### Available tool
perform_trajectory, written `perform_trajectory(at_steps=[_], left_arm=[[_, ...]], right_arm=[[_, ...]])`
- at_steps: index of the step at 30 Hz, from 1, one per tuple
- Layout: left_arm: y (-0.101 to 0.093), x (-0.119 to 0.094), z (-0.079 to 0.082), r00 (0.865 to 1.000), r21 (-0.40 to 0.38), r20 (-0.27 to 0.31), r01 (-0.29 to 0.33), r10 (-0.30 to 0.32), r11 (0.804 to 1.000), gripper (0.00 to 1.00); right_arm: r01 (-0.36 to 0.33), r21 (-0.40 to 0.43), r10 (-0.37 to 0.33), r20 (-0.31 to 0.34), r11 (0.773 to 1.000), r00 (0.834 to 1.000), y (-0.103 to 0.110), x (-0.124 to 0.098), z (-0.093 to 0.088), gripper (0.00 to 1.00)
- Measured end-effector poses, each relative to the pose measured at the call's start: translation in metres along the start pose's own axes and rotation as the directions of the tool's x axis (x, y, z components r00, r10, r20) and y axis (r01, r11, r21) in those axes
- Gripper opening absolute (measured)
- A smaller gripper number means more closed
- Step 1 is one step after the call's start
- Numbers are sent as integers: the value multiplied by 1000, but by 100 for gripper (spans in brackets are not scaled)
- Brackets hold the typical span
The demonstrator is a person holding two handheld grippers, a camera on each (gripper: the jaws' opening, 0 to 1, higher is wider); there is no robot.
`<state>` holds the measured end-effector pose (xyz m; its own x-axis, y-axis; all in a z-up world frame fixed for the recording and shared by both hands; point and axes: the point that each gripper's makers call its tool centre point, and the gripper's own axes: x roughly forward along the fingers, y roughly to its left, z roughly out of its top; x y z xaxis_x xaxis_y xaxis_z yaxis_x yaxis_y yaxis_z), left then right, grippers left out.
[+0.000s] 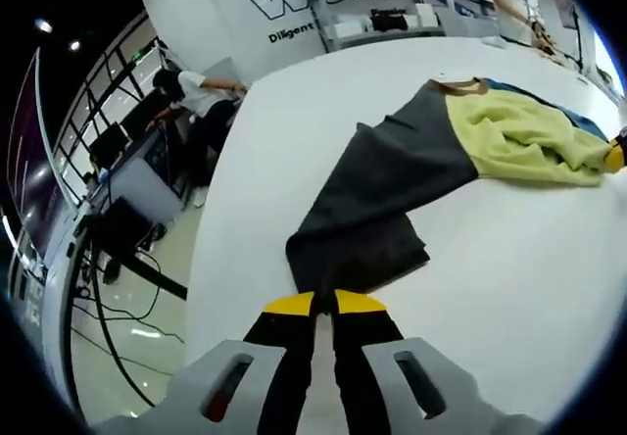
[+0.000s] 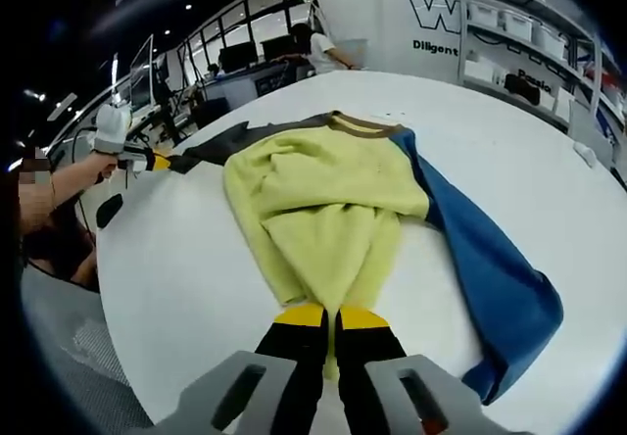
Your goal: Fold the garment on the visible template until the final outline fits inside the template.
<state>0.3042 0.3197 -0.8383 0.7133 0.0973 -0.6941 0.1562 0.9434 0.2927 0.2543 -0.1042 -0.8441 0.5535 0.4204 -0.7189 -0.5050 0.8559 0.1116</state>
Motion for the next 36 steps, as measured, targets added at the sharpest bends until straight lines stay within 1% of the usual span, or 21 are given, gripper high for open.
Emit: perform_trajectory(at_steps=[2, 3, 5, 9, 11, 13, 15, 17, 18, 20, 24, 28, 29, 30, 33, 35, 36], left_arm=[[-3, -2, 3, 1000, -28, 23, 12, -11, 1000, 16], [-9, -4, 4, 999, -49, 26, 38, -37, 998, 23], [-13, -5, 5, 998, -55, 31, 53, -51, 997, 31], [-20, -8, 7, 997, -37, 41, 66, -64, 997, 41], [-27, -11, 8, 996, -56, 37, 87, -85, 995, 46], [-38, -14, 12, 990, -71, 56, 133, -129, 989, 50], [-47, -16, 15, 986, -61, 72, 152, -147, 987, 57], [-50, -17, 17, 986, -30, 81, 151, -148, 988, 63], [-54, -18, 17, 984, -30, 83, 161, -158, 987, 66], [-62, -20, 20, 978, -50, 97, 189, -184, 981, 70], [-77, -27, 27, 967, -76, 129, 232, -221, 970, 82], [-94, -33, 33, 955, -80, 152, 268, -254, 960, 92], [-96, -33, 34, 954, -81, 155, 273, -258, 959, 94], [-103, -35, 37, 948, -80, 158, 293, -278, 953, 96], [-115, -40, 41, 939, -89, 163, 321, -304, 943, 98], [-121, -42, 44, 935, -88, 167, 330, -313, 940, 99], [-129, -44, 46, 926, -74, 172, 352, -335, 933, 99]], right_arm=[[0, -1, 0, -1, 1000, 1000, 0, 0, 0, 0], [1, -3, -1, -1, 1000, 1000, 1, 0, 1, 0], [3, -2, -3, -1, 1000, 1000, 0, 0, 1, 0], [4, 7, -4, 0, 1000, 1000, 1, 0, 1, 0], [3, 5, -3, 1, 1000, 1000, 1, -1, 2, 0], [2, 5, -2, 4, 1000, 1000, 2, -1, 3, 0], [-1, 8, 1, 7, 1000, 1000, 2, -1, 4, 0], [-5, 13, 4, 9, 1000, 1000, 2, -2, 4, 0], [-4, 14, 4, 11, 1000, 1000, 2, -3, 5, 0], [-6, 14, 5, 13, 1000, 1000, 2, -4, 6, 0], [-14, 25, 13, 22, 1000, 1000, 2, -5, 9, 0], [-20, 55, 19, 22, 998, 1000, 3, -5, 9, 0], [-22, 60, 21, 24, 998, 1000, 3, -5, 9, 0], [-24, 65, 22, 26, 998, 999, 4, -5, 10, 0], [-26, 74, 24, 27, 997, 999, 4, -7, 10, 0], [-26, 77, 24, 29, 997, 999, 3, -7, 11, 0], [-27, 80, 25, 26, 996, 999, 3, -7, 11, 0]])
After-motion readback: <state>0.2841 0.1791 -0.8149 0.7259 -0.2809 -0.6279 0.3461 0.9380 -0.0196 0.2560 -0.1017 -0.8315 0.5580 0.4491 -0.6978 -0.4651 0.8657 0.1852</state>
